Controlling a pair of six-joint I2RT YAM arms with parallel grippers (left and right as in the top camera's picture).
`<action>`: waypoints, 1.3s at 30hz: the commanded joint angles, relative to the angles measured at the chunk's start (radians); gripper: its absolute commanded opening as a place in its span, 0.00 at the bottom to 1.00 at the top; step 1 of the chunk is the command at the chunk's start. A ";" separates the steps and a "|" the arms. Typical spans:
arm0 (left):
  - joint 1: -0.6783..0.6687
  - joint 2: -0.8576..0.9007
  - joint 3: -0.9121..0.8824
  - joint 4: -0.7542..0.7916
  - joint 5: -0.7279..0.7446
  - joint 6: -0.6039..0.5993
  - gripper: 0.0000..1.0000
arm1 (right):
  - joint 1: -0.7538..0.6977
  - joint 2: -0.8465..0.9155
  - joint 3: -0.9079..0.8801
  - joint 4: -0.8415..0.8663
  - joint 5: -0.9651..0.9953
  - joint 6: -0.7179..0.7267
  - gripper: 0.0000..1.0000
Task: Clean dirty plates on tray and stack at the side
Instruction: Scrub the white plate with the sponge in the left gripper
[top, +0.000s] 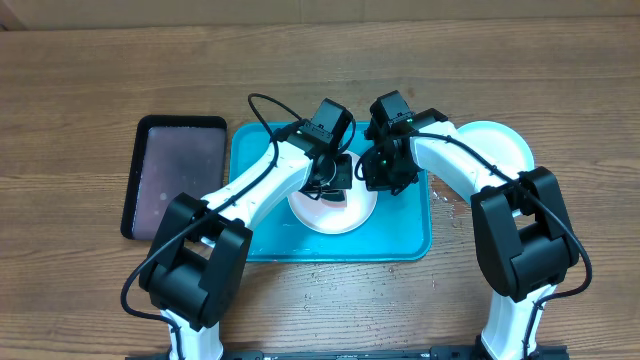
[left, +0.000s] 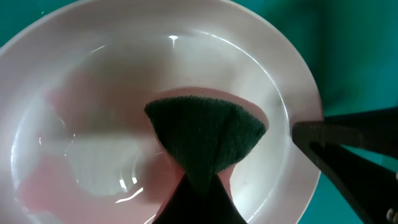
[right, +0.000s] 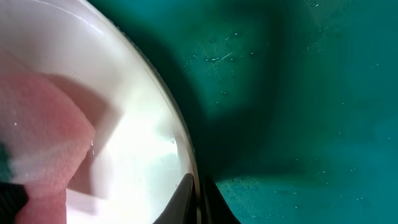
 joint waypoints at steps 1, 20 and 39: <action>-0.023 0.028 -0.004 0.005 -0.051 -0.187 0.04 | 0.007 0.009 -0.006 -0.004 0.012 -0.008 0.04; -0.008 0.106 -0.006 -0.073 -0.226 -0.490 0.04 | 0.007 0.009 -0.006 -0.026 0.042 -0.009 0.04; -0.106 0.033 -0.006 -0.112 -0.375 -0.516 0.04 | 0.006 0.009 -0.006 -0.021 0.057 -0.008 0.04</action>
